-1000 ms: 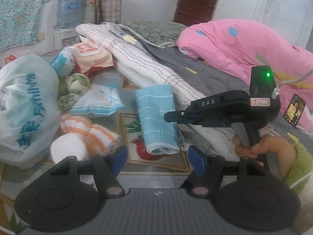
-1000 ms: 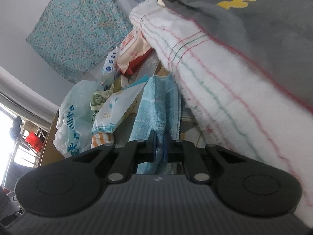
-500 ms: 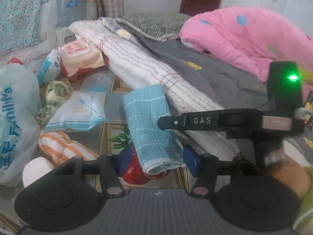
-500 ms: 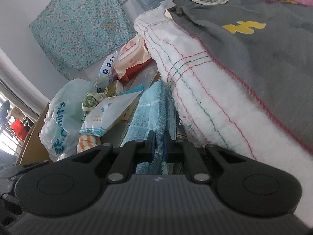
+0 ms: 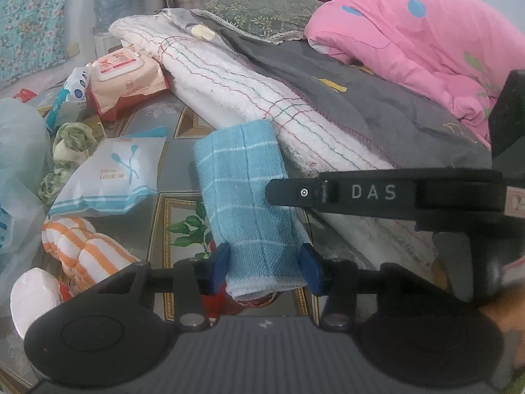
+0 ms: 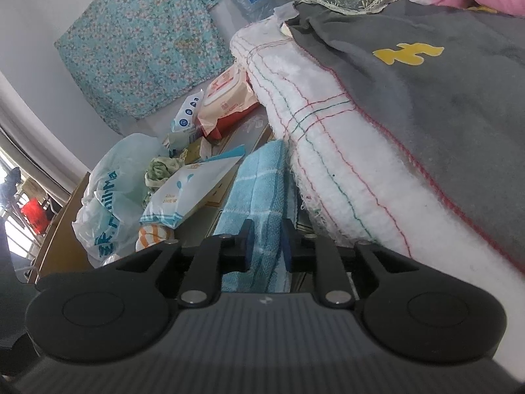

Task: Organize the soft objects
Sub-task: 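Pull the blue towel free of the pile with the right gripper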

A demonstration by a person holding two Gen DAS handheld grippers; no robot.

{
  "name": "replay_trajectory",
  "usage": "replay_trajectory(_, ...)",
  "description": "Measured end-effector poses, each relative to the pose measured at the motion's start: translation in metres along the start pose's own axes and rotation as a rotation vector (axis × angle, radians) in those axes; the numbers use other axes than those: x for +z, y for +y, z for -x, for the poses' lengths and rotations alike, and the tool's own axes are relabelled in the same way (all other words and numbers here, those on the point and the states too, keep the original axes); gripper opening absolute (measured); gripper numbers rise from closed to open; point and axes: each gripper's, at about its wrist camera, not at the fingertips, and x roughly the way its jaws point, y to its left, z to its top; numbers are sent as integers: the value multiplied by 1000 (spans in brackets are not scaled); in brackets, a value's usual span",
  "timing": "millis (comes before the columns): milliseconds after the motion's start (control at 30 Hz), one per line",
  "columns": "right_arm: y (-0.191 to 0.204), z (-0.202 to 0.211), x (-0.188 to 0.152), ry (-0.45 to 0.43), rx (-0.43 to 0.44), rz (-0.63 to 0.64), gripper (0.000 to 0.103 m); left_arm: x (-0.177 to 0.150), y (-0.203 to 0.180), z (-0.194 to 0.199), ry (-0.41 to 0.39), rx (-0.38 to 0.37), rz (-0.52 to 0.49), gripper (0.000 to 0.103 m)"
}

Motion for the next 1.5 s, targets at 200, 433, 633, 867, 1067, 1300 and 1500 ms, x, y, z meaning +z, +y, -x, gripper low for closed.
replay_trajectory(200, -1, 11, 6, -33, 28, -25, 36, -1, 2, -1, 2, -3, 7, 47)
replay_trajectory(433, 2, -2, 3, 18, -27, -10, 38, -3, 3, -1, 0, -4, 12, 47)
replay_trajectory(633, 8, -14, 2, 63, -63, 28, 40, -6, 4, 0, -5, -11, 15, 47)
replay_trajectory(867, 15, -12, -4, 72, -76, 87, 36, -14, 4, 5, 5, -49, 13, 47)
replay_trajectory(1067, 12, -3, -11, 86, -49, 55, 34, -24, 4, 15, 38, -132, 12, 47)
replay_trajectory(1300, 7, 6, -25, 101, -13, 12, 33, -42, 9, 45, 23, -196, -26, 47)
replay_trajectory(1500, 2, 7, -25, 101, 8, -31, 33, -40, 21, 47, 2, -172, 21, 48)
